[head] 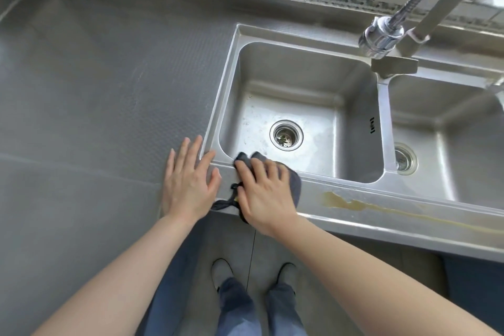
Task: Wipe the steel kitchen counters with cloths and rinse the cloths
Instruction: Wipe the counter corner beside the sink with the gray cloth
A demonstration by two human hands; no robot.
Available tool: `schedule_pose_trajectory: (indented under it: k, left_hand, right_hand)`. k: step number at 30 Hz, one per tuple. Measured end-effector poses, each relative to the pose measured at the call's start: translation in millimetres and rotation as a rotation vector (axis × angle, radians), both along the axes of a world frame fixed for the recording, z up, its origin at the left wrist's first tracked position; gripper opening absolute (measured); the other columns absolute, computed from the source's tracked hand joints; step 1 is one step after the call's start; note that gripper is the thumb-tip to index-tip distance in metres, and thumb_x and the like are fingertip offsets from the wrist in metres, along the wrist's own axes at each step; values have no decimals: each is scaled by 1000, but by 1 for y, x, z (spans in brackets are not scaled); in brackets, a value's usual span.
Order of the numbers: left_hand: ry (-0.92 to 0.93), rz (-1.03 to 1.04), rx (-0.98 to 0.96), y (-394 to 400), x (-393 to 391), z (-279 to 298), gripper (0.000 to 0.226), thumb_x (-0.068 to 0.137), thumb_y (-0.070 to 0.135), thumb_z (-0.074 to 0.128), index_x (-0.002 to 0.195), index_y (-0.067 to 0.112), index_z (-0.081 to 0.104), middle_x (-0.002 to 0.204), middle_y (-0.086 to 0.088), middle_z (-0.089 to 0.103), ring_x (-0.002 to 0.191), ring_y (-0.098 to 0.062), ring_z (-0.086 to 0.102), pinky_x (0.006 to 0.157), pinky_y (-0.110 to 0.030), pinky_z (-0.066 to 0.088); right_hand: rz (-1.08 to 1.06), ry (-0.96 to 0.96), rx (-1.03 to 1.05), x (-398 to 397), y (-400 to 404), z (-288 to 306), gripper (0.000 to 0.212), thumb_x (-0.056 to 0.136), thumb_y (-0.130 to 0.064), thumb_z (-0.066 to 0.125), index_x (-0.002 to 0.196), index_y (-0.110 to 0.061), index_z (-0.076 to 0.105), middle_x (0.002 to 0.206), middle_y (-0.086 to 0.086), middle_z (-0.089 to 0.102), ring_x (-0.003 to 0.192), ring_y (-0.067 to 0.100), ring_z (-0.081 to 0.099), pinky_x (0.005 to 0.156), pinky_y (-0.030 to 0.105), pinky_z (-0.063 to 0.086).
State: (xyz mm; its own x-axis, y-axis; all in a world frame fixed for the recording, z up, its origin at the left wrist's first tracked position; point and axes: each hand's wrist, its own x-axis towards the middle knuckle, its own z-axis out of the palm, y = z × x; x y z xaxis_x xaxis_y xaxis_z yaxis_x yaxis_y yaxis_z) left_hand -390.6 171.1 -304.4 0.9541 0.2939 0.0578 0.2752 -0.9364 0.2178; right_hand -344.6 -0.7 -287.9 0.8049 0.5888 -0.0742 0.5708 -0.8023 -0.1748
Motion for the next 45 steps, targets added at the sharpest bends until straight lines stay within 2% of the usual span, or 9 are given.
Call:
schedule_pose_trajectory:
  k: [5,8,14,22,29,32,36,41,45]
  left_hand:
    - [-24,5,-8,0,-1,-1,52,90,38,34,131,17,61,156,-7,35,146,-28,27,120,-48,17]
    - [-5,8,-1,-1,-2,0,53,91,37,33,132,17,59,157,-7,33,147,-28,25,120,-47,16]
    - [34,42,-30,-6,-1,5,52,92,34,35,135,15,57,159,-6,29,149,-27,19,122,-46,10]
    - [-50,-3,-141,-59,28,12,36,90,13,53,125,7,60,148,-11,46,145,-28,30,121,-48,12]
    - [73,7,-26,-72,25,-3,64,94,43,15,142,18,49,154,0,39,147,-20,23,122,-39,1]
    - [85,11,-4,-73,26,-3,65,94,42,14,138,17,53,148,0,48,145,-21,30,121,-41,9]
    - [89,29,-5,-75,25,0,58,94,38,22,133,16,59,142,1,55,141,-21,36,120,-41,16]
    - [78,43,-7,-77,26,1,53,94,36,27,130,16,61,138,2,58,139,-21,39,118,-41,20]
    - [75,44,5,-78,27,1,52,94,35,28,128,16,63,136,2,60,138,-21,40,117,-41,21]
  right_hand:
    - [204,28,-48,1,-47,2,58,97,-42,33,153,-26,28,151,4,39,134,32,37,109,49,30]
    - [151,54,-101,3,-96,3,60,98,-43,29,155,-26,23,158,1,30,144,30,29,115,50,25]
    - [84,86,-69,5,-76,4,59,96,-42,31,154,-29,25,154,-1,36,141,30,31,114,52,24]
    - [279,81,-52,6,-96,1,54,99,-42,31,152,-32,30,159,2,31,145,30,28,117,50,23]
    - [170,64,-129,8,-184,5,54,101,-41,29,154,-31,26,161,0,25,150,27,20,119,50,19]
    - [185,41,-182,15,-205,9,58,101,-43,26,156,-24,22,163,1,20,151,27,17,120,51,16]
    - [-71,98,-206,32,-227,10,69,98,-47,16,157,-12,12,164,9,11,152,29,5,122,47,9]
    - [-104,96,-158,43,-217,9,59,95,-48,25,141,-19,47,139,4,53,134,29,40,109,45,31]
    - [-90,86,-76,61,-211,9,50,97,-43,27,130,-21,57,127,-1,62,126,23,49,105,40,35]
